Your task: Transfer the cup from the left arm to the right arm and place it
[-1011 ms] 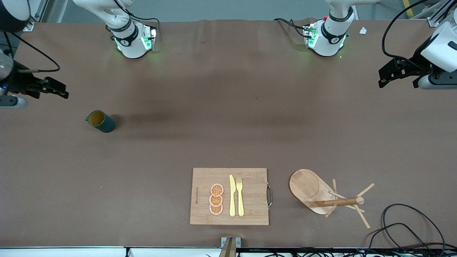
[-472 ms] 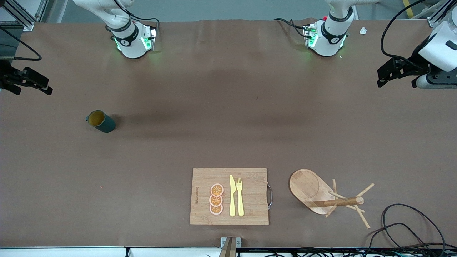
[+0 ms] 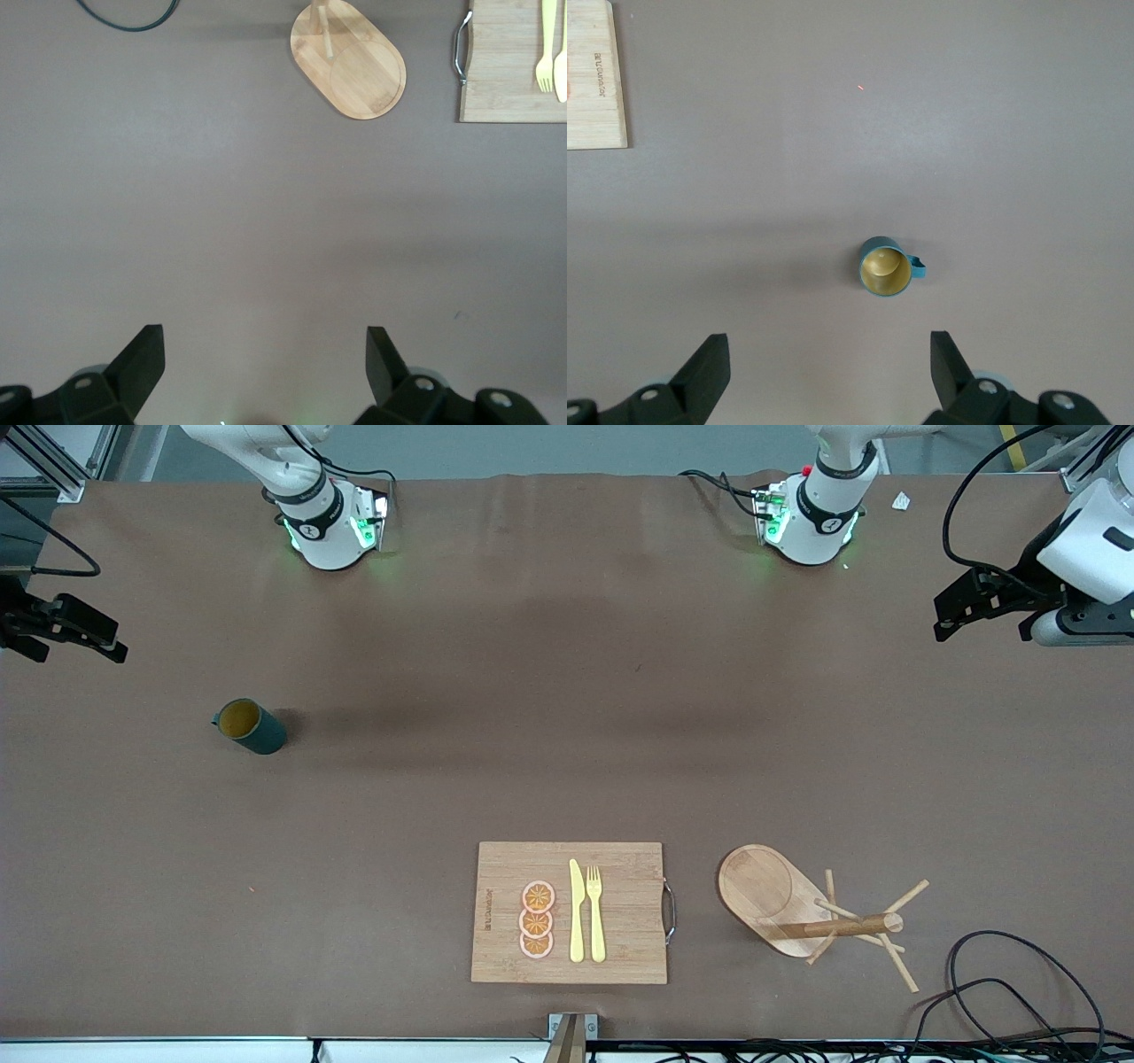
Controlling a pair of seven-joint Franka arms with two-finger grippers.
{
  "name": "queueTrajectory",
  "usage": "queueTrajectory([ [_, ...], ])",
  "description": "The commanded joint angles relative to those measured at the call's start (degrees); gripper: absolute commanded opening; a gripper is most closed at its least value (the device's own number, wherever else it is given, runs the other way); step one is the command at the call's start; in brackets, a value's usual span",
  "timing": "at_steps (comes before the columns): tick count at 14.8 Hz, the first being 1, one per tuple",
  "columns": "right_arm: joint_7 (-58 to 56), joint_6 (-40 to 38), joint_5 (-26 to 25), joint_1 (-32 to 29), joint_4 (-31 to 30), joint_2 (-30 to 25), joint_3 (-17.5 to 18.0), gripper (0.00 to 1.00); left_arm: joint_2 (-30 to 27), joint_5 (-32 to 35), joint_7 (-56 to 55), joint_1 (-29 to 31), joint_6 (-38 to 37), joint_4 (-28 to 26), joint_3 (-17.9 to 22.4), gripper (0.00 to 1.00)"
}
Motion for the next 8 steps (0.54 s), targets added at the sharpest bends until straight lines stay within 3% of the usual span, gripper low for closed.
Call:
queueTrajectory([
  [1, 0.20, -0.85, 0.00, -0.51, 1.23, 0.66, 0.33, 1.00, -1.01, -0.60, 0.06, 0.29, -0.70, -0.36, -0.17, 1.00],
  [8, 0.55, -0.85, -0.17, -0.42, 1.58, 0.66, 0.33, 1.00, -0.92, 0.02, 0.15, 0.29, -0.70, -0.19, -0.17, 1.00],
])
